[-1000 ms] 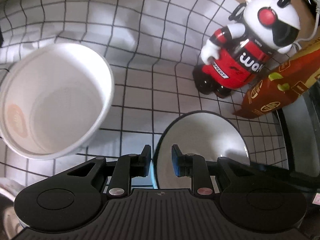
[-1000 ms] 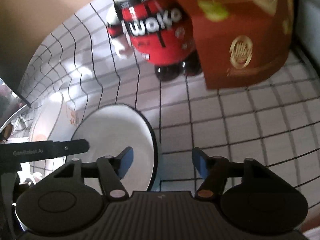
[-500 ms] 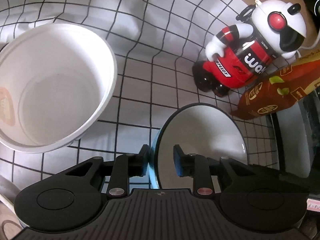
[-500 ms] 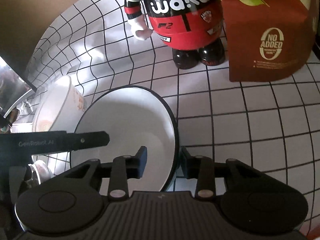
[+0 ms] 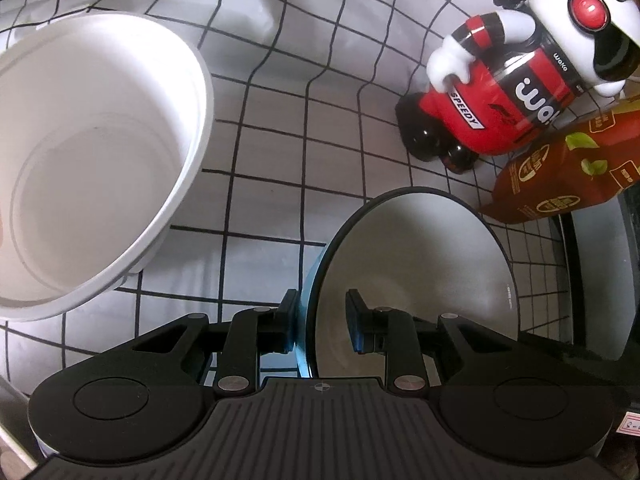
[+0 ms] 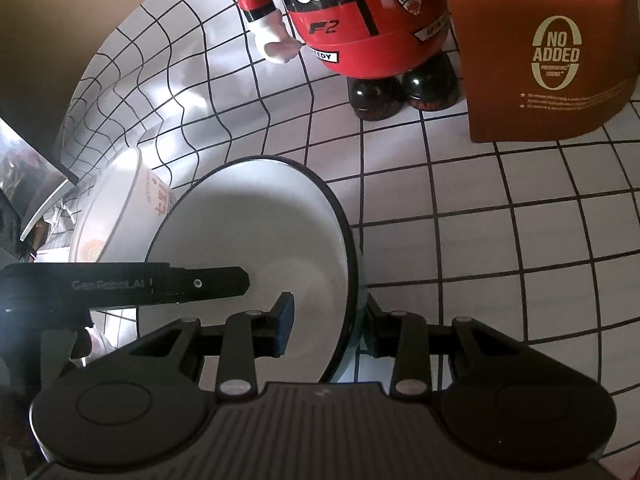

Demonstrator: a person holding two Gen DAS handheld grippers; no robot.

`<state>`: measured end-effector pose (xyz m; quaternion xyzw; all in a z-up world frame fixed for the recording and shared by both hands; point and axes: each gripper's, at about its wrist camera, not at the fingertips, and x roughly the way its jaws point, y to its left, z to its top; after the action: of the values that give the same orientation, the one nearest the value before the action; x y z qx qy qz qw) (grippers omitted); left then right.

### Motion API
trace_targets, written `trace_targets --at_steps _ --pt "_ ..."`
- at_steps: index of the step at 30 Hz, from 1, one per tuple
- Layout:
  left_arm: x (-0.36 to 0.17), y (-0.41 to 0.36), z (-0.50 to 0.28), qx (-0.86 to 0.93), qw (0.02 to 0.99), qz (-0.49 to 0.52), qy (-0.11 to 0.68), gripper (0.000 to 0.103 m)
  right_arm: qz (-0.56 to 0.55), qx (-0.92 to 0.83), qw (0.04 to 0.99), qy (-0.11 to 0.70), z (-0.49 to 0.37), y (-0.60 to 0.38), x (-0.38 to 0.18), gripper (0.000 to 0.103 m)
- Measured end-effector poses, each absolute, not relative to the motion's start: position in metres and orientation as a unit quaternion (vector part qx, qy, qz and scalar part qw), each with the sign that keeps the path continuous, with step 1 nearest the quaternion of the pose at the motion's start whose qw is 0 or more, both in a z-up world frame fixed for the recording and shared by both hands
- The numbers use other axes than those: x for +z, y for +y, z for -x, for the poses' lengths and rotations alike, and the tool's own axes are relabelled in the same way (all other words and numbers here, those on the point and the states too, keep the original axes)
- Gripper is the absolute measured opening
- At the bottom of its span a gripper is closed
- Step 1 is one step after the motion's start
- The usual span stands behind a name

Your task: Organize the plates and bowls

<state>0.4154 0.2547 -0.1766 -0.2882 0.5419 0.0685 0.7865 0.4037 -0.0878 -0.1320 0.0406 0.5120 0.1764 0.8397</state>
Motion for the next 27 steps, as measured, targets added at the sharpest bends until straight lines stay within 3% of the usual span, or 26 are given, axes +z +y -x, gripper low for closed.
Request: trace_targets --at_steps 11,22,27 --pt "-0.171 0.247 -0.415 0.066 0.798 0.273 0.533 0.03 -0.027 0.172 0.85 0.498 -0.402 -0.083 -0.126 0.036" --pt "-0.093 0.242 -0.375 0.049 0.838 0.265 0.474 0.03 -0.015 0.199 0.876 0.44 -0.368 -0.073 -0.07 0.036" --pt "-0.07 0.238 -0.336 0.011 0.827 0.28 0.488 0.029 0.004 0.229 0.87 0.438 -0.328 -0.07 -0.042 0.036"
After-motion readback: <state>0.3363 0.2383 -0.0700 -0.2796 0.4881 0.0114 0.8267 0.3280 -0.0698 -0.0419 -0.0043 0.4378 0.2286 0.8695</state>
